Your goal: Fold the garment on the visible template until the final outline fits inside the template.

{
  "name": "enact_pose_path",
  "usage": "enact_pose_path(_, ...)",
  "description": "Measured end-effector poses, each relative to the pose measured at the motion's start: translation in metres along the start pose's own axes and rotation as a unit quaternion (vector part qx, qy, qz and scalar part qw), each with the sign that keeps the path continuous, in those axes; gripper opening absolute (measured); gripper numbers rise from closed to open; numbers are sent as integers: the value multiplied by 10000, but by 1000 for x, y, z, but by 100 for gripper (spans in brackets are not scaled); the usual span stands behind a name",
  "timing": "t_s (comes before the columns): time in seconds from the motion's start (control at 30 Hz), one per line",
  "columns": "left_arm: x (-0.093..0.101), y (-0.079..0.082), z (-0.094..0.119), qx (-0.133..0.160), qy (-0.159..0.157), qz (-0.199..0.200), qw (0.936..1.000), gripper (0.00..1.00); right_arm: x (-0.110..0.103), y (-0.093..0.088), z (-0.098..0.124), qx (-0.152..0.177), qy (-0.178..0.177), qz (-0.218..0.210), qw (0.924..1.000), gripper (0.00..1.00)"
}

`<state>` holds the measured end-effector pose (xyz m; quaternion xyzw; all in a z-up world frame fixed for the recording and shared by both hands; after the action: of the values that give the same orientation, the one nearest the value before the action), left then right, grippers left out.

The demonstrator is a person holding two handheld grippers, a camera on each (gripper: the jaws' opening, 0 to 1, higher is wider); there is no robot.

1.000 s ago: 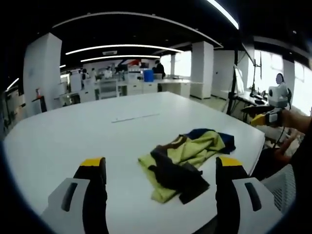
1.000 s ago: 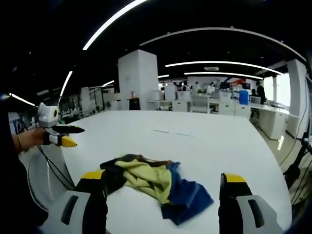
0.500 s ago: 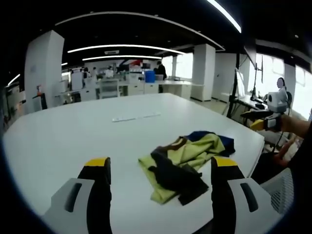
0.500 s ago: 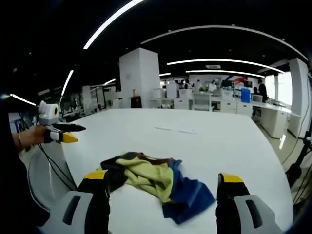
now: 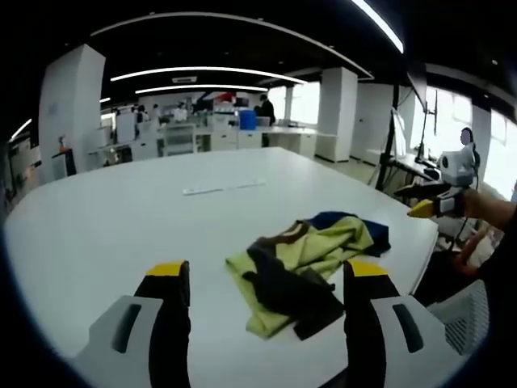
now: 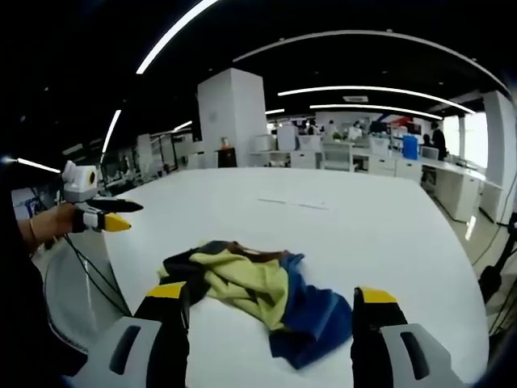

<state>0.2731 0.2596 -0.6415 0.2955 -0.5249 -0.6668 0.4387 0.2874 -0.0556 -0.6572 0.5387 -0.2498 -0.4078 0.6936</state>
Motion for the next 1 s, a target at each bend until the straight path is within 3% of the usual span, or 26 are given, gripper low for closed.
enact_pose_path(0.3,0,1,-9,-39,-45,9,10000,70,1,3,-13,-90,131,85,9998,75)
enact_pose_path(0.63,4,-4,-23,-227,-168,-24,9996,65,1,-1,-32,-334,184,15,9993,60)
enact_pose_path(0.73,7,-6,-28,-236,-248,137,9993,62,2,-4,-38,-482,180,80,9986,56)
enact_pose_path(0.93,10,-13,-39,-417,-305,126,9986,59,7,-3,-52,-587,145,56,9982,53)
enact_pose_path(1.0,8,-14,-41,-459,-223,76,9987,52,12,-2,-57,-568,50,81,9983,55)
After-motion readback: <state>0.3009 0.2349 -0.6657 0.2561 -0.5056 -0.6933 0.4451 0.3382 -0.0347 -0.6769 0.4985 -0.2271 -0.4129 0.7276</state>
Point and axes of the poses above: the point that each gripper's makers call its tool centre point, and the gripper's own axes: z roughly backward along the fingers, x roughly to its right, y roughly out of its top, the point moved 3 cm from there along z, roughly backward along the fingers, and after that the axes turned 7 degrees about x, right-handed, at the moved point
